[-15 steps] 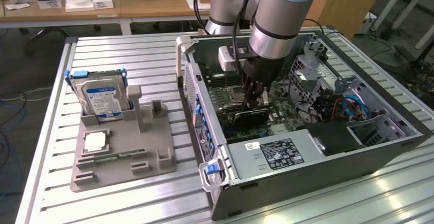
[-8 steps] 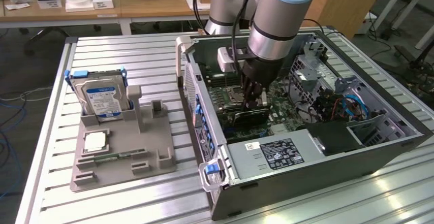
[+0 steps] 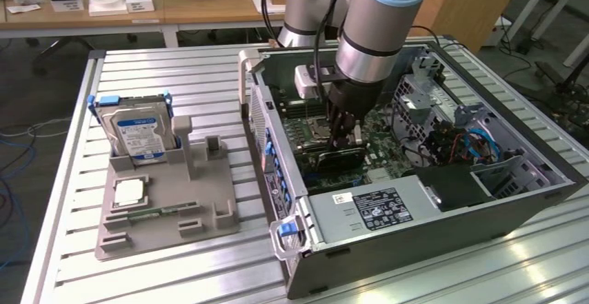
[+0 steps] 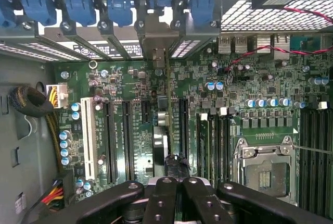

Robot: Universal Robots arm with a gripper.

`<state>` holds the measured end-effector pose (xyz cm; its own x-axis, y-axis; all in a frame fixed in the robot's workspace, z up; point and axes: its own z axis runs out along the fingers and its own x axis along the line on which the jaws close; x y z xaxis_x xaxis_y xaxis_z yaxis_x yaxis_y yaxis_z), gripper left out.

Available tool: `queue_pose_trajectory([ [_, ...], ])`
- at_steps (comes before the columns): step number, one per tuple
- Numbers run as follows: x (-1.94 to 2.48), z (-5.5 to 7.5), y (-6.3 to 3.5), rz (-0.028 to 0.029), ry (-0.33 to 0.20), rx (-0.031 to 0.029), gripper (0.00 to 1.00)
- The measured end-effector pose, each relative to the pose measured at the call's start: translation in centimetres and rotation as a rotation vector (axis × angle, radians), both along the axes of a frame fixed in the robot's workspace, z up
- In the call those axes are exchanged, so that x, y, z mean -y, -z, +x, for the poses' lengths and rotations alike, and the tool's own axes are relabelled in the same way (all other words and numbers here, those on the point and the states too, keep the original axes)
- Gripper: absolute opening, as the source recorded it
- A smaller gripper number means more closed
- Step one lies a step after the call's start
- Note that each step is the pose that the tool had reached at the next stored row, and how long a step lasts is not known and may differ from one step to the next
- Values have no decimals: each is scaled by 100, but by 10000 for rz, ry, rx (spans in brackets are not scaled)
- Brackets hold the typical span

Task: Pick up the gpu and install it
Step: 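Press down on the gpu until it lock into place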

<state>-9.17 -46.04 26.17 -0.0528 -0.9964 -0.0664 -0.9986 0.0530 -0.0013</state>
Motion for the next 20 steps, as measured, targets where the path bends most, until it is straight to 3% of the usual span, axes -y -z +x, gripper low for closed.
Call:
queue_pose_trajectory([
  [20, -1, 0, 15, 6, 1, 2, 11],
])
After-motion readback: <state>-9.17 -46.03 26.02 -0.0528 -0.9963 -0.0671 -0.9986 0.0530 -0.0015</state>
